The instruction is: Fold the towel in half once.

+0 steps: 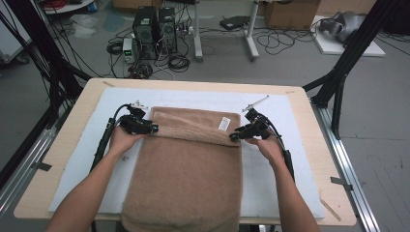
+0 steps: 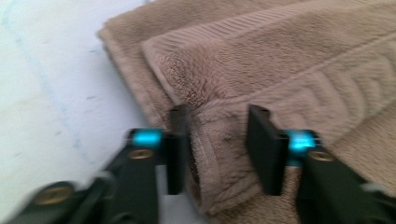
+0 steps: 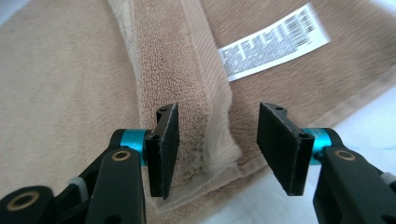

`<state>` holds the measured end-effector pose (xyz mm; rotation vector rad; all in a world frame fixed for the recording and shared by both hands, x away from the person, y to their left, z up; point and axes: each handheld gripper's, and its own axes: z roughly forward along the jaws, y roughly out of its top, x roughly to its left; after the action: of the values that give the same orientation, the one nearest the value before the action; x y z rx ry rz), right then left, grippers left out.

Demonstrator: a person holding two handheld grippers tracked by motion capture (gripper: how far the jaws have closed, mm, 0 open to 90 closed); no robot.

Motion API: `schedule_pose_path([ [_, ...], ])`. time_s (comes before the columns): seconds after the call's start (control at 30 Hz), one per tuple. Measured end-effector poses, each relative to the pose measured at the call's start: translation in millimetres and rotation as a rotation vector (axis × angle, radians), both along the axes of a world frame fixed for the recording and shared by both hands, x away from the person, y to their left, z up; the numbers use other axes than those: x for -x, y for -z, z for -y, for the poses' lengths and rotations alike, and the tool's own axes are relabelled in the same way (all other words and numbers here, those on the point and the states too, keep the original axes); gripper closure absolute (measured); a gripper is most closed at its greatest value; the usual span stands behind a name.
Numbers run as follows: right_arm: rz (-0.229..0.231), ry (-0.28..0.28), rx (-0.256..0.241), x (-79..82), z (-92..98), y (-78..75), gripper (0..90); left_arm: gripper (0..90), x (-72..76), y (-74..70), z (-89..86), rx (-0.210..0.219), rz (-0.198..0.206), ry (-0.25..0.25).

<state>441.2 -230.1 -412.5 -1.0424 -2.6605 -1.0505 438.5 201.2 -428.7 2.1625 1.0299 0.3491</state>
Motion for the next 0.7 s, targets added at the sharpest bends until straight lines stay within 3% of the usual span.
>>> schedule_pose_path([
  [0.03,-0.01,-0.022,-0.011,0.1,-0.7,1.3,63.7,78.4,1.2,-1.6,1.1,-0.005,0.011,0.004],
  [0.1,-0.017,-0.062,0.0,1.8,-3.9,1.4,76.6,81.5,3.7,-4.7,1.5,-0.009,0.019,0.012],
  [0.17,0.006,-0.1,0.013,4.5,-7.3,-0.8,80.9,81.8,6.5,-9.0,-0.9,-0.007,0.022,0.02],
  [0.27,0.032,-0.111,0.007,10.0,-9.3,-8.5,81.5,81.6,14.5,-17.2,-6.1,0.032,0.052,0.019],
  [0.33,0.047,-0.127,-0.015,13.9,-8.5,-13.8,81.8,81.0,20.5,-22.6,-7.6,0.022,0.058,0.029],
  [0.47,0.075,-0.137,-0.025,24.4,-5.7,-21.3,82.4,81.0,37.5,-30.3,-10.2,0.045,0.103,0.047],
  [0.6,0.105,-0.141,-0.045,37.5,-0.4,-26.3,82.4,80.9,57.6,-29.9,-15.1,0.059,0.125,0.064],
  [0.7,0.122,-0.16,-0.061,48.9,2.0,-27.7,82.3,80.0,74.5,-22.2,-20.2,0.043,0.12,0.079],
])
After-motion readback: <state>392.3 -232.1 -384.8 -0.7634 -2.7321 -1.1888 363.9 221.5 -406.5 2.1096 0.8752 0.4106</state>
